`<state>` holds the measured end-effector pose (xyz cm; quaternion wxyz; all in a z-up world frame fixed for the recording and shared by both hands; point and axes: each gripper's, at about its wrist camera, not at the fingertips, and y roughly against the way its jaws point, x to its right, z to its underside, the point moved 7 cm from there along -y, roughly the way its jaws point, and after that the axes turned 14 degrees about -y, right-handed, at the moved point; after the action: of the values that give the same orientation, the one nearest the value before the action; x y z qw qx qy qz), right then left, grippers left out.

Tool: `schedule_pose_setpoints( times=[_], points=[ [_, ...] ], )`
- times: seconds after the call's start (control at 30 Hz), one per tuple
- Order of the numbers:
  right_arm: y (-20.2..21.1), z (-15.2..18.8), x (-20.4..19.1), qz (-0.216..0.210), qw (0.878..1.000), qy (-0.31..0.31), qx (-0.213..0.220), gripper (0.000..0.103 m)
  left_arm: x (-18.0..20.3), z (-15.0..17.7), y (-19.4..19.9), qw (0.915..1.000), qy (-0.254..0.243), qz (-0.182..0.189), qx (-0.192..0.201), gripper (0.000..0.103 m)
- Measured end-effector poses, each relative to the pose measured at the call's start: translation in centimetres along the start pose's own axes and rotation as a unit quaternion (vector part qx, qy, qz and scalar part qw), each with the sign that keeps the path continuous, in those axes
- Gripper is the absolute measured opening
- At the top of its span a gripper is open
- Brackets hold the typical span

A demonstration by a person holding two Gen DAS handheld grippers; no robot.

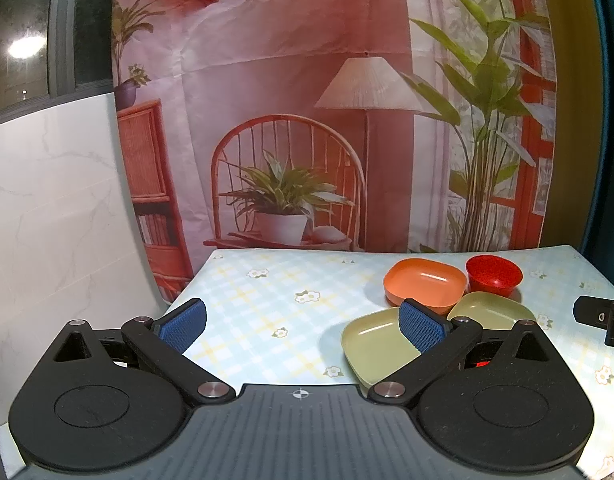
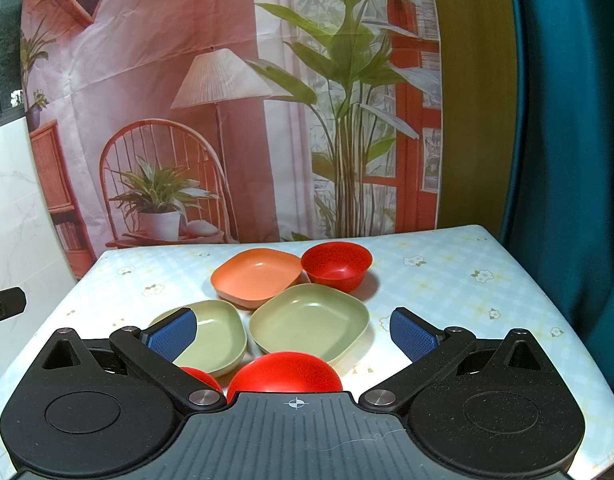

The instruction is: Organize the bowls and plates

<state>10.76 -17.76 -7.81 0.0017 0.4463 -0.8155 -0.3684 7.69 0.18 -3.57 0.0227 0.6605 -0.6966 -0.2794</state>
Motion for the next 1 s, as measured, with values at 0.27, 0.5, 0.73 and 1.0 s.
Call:
schedule_pose_setpoints(
  times=[0.27,0.5,0.73,1.0],
  points=[
    [-0.3,-0.5,1.0,-0.027,0.999,-0.032,0.012,0.103,0.1,0.5,-0.5,0.9998,0.004,0.015,-0.01,0.103],
    [-0.4,-1.4,1.7,-0.051,0.997,-0.023,0.059,0.103,0.8,0.8,-2.0,0.9992,-0.008,0.025,-0.029,0.103],
    [-3.4,-1.5,1.9,-0.054,0.998,0.004,0.022,0.103,1.4,1.3,-3.9,0.9984,-0.024,0.029,-0.043,0.103],
    [-6.1,1.6,0.6,-0.058,0.998,0.039,-0.006,0.103,2.2,3.1,-6.6,0.997,-0.023,0.044,-0.059,0.103]
  ],
)
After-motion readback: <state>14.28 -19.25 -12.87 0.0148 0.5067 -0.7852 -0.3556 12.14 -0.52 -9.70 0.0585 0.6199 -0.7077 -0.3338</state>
